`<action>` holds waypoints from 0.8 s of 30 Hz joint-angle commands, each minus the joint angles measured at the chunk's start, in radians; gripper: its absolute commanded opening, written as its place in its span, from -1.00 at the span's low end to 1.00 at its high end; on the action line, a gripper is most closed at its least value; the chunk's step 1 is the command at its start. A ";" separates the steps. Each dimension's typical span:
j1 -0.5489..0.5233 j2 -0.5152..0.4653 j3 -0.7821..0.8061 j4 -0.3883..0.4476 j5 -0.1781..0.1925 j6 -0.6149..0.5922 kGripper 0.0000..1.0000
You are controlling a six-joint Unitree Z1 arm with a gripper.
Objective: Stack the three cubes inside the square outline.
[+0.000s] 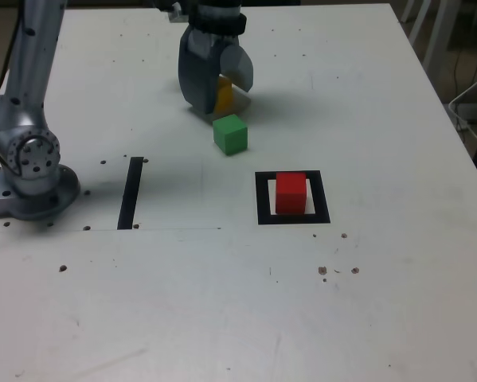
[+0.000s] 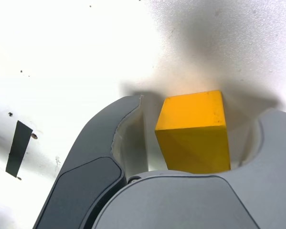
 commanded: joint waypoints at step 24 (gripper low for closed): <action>-0.078 -0.045 0.010 -0.005 0.080 0.054 -0.48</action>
